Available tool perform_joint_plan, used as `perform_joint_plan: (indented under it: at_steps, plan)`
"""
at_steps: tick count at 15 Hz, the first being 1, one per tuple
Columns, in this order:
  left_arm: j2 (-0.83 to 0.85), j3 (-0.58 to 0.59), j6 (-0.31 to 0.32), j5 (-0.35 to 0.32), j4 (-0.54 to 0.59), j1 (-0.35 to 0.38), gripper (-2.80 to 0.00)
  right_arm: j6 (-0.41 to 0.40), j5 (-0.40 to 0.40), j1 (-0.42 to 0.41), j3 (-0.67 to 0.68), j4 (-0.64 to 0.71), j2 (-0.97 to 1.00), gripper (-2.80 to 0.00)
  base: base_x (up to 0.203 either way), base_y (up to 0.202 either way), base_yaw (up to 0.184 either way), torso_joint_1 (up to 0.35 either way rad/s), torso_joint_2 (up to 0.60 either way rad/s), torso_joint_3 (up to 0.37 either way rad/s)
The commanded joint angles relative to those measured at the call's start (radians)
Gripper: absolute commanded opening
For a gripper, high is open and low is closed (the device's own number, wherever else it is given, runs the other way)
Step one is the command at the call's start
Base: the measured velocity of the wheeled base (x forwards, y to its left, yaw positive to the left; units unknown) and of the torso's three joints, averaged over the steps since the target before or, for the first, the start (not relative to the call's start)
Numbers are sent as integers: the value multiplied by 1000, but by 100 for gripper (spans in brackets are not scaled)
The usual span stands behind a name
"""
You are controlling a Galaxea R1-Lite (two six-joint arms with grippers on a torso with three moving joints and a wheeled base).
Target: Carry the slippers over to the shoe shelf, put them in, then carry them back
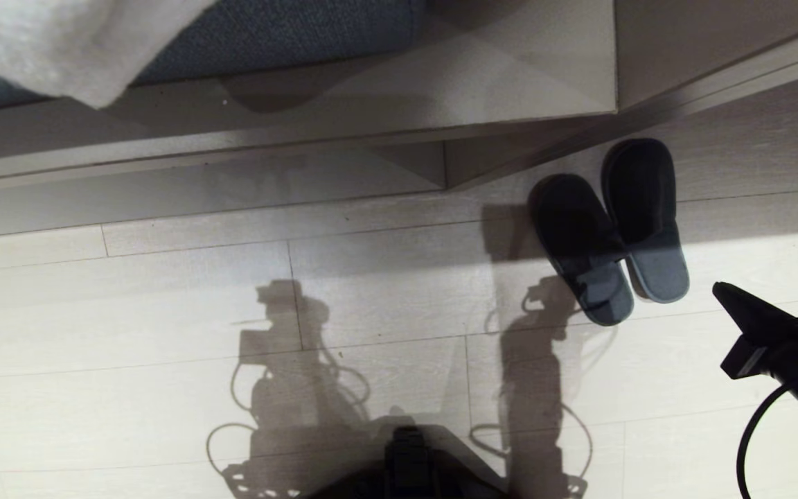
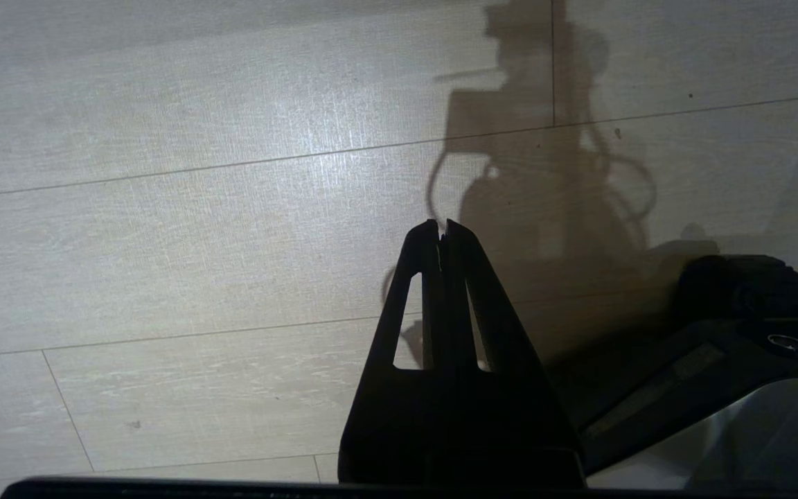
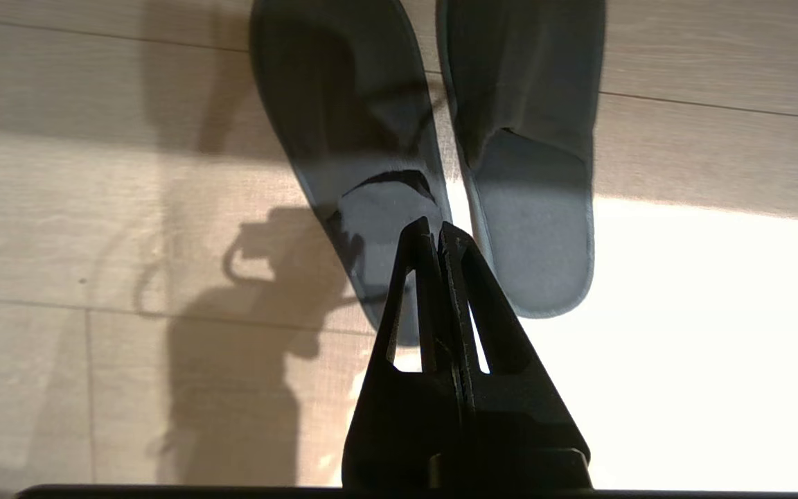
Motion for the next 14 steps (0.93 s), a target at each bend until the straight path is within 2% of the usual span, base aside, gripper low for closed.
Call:
perform_joint_plan:
  at_steps: [1, 4, 7, 10, 14]
  plan:
    - [1, 0, 0, 0, -1, 0, -280, -1, -2, -1, 53, -9, -107, -280, 0, 0, 0, 0, 0, 0]
    - [1, 0, 0, 0, -1, 0, -280, 9, -9, -1, 61, 34, -272, -280, 0, 0, 0, 0, 0, 0]
    - [1, 0, 0, 0, -1, 0, -280, 14, -10, -1, 46, 221, -495, -280, 0, 0, 0, 0, 0, 0]
    - [1, 0, -1, 0, -1, 0, -280, 26, -9, -1, 3, 527, -769, -280, 0, 0, 0, 0, 0, 0]
    - [1, 0, -1, 0, -1, 0, -280, 65, -2, 1, -104, 1055, -1141, -280, 0, 0, 0, 0, 0, 0]
